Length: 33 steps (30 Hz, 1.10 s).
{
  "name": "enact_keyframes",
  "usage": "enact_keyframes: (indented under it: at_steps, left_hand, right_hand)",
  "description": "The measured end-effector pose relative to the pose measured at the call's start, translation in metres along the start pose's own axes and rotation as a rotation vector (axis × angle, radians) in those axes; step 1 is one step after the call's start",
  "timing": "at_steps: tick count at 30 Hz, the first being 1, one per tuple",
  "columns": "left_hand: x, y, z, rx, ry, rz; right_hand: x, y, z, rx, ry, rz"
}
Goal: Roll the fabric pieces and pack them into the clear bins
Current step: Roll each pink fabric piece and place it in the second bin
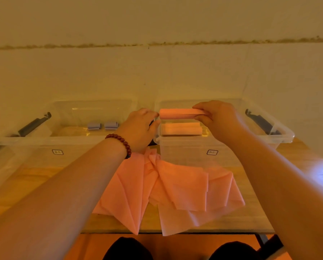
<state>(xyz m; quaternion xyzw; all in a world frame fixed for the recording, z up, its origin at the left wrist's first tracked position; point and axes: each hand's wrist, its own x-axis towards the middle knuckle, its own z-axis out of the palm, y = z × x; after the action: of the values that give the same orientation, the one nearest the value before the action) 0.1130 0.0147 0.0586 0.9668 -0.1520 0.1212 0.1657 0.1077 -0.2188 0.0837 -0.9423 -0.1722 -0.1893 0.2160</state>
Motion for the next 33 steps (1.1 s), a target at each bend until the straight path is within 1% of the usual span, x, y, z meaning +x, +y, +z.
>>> enact_keyframes:
  at_steps: [6, 11, 20, 23, 30, 33]
  left_hand:
    - [0.019, -0.002, -0.002, 0.021, -0.017, -0.048]
    - [0.032, -0.005, -0.005, 0.018, -0.085, -0.109]
    - [0.050, -0.002, 0.003, 0.007, -0.162, -0.065]
    - [0.057, -0.007, 0.004, -0.004, -0.195, -0.084]
    - [0.073, -0.013, 0.003, -0.019, -0.242, -0.094]
    - [0.077, -0.014, 0.002, -0.010, -0.291, -0.077]
  right_hand:
    - [0.026, 0.005, 0.003, 0.009, -0.083, 0.017]
    - [0.047, 0.019, 0.011, -0.024, -0.173, 0.043]
    - [0.075, 0.033, 0.024, -0.058, -0.348, 0.061]
    - [0.082, 0.035, 0.031, -0.069, -0.410, 0.086]
    - [0.096, 0.042, 0.045, -0.068, -0.469, 0.092]
    - [0.101, 0.048, 0.048, -0.048, -0.498, 0.102]
